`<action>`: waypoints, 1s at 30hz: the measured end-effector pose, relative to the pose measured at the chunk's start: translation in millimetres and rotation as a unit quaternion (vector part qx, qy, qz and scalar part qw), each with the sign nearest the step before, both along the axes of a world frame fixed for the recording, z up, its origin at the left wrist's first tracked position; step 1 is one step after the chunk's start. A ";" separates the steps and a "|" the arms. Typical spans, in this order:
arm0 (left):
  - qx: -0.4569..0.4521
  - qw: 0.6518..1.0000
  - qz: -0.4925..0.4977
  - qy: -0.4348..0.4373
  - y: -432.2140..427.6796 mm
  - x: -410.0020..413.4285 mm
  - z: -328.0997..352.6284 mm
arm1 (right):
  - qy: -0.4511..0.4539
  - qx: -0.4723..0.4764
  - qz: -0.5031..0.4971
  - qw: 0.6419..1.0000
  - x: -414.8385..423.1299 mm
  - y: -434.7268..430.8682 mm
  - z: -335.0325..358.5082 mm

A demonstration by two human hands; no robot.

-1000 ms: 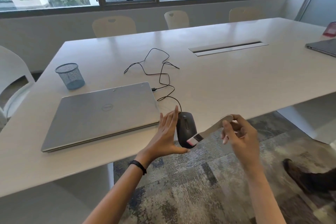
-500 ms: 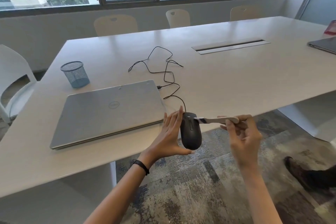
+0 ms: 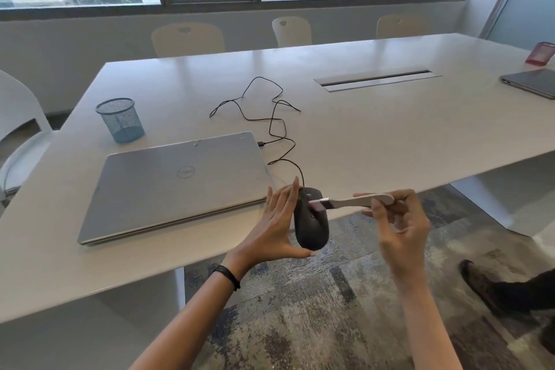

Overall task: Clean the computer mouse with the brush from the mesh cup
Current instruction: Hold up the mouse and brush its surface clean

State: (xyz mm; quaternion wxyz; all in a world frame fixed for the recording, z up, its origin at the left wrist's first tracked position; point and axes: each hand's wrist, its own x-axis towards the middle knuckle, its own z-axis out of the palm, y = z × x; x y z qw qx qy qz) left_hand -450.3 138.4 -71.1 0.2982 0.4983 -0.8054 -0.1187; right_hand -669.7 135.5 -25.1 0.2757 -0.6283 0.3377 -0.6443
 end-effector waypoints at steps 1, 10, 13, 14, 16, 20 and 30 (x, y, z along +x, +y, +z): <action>-0.001 1.000 0.001 0.001 0.0 0.3 -0.1 | 0.024 -0.011 -0.018 0.999 0.8 -0.6 -0.2; -0.002 1.000 0.000 0.002 -2.8 -1.2 1.8 | 0.051 -0.001 -0.005 0.999 7.8 -1.7 0.6; -0.002 1.000 -0.001 0.003 -3.4 -3.4 2.1 | 0.056 0.007 0.038 0.998 10.9 -2.5 4.8; -0.003 1.000 -0.001 0.005 -3.6 -4.0 2.0 | 0.070 -0.003 0.052 0.996 11.3 -2.9 5.7; -0.003 1.000 0.001 0.007 -4.2 -5.0 2.3 | 0.100 -0.023 0.055 0.993 10.4 -5.0 8.2; 0.000 1.000 0.005 0.007 -7.2 -7.8 4.1 | 0.141 -0.054 0.036 0.988 5.0 -12.9 10.7; -0.003 1.000 0.009 -0.003 -17.9 -17.4 5.9 | 0.186 -0.103 0.045 0.976 -7.1 -25.3 13.7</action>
